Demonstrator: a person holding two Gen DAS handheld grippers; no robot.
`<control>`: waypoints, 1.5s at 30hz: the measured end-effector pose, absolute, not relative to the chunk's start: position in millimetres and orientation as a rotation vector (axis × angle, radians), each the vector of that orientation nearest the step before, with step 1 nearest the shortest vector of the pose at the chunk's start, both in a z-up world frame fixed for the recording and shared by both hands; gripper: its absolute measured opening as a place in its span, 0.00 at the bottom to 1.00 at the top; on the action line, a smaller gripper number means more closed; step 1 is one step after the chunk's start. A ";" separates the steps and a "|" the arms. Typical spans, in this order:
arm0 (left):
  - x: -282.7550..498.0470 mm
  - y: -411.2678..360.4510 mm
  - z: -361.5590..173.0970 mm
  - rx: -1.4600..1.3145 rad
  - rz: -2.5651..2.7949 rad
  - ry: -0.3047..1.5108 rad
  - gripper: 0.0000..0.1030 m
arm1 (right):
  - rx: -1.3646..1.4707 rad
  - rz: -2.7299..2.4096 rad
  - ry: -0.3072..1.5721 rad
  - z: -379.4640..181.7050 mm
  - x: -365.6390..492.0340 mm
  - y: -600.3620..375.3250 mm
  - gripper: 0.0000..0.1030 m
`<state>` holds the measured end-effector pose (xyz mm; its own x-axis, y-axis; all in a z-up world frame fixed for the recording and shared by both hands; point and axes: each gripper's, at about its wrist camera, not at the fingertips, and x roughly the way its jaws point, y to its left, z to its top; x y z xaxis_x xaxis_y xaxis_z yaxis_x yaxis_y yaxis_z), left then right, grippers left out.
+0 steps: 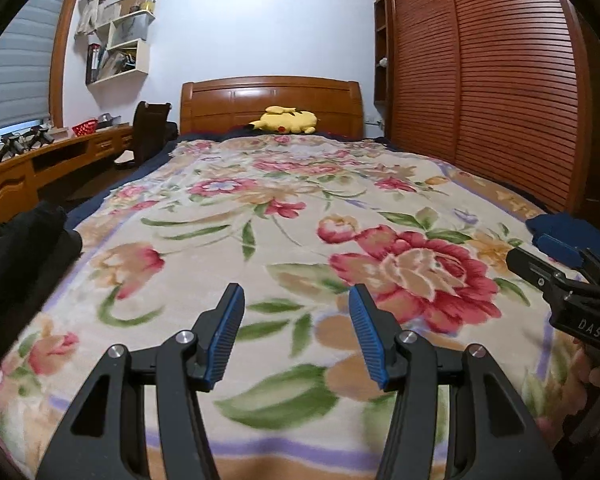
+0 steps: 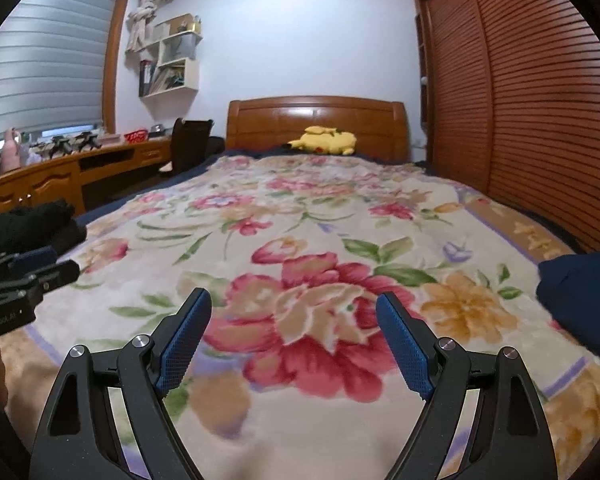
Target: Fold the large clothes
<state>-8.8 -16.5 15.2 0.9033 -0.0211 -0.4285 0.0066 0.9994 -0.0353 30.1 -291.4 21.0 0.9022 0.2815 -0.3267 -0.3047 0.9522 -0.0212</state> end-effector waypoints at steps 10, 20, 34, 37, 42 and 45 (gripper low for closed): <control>-9.2 -25.4 11.7 -0.011 0.000 0.435 0.52 | -0.060 0.293 0.331 17.4 30.1 -300.3 0.84; -10.4 -22.4 9.7 -0.018 0.003 0.437 0.52 | -0.061 0.294 0.328 17.2 30.2 -301.4 0.84; -13.2 -16.5 8.5 -0.018 0.008 0.436 0.52 | -0.063 0.292 0.326 16.7 29.9 -301.1 0.84; -12.9 -17.0 8.5 -0.018 0.010 0.434 0.52 | -0.061 0.291 0.326 16.7 30.0 -301.1 0.84; -12.8 -17.2 8.3 -0.019 0.010 0.432 0.52 | -0.062 0.292 0.326 16.5 29.6 -300.3 0.84; -12.6 -17.9 8.9 -0.020 0.011 0.430 0.52 | -0.062 0.291 0.327 16.4 29.9 -300.5 0.84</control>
<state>-12.6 -17.9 8.9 0.9089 0.0066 -0.4169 -0.0149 0.9997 -0.0167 29.9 -300.5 16.4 0.9059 0.2717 -0.3249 -0.2917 0.9564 -0.0134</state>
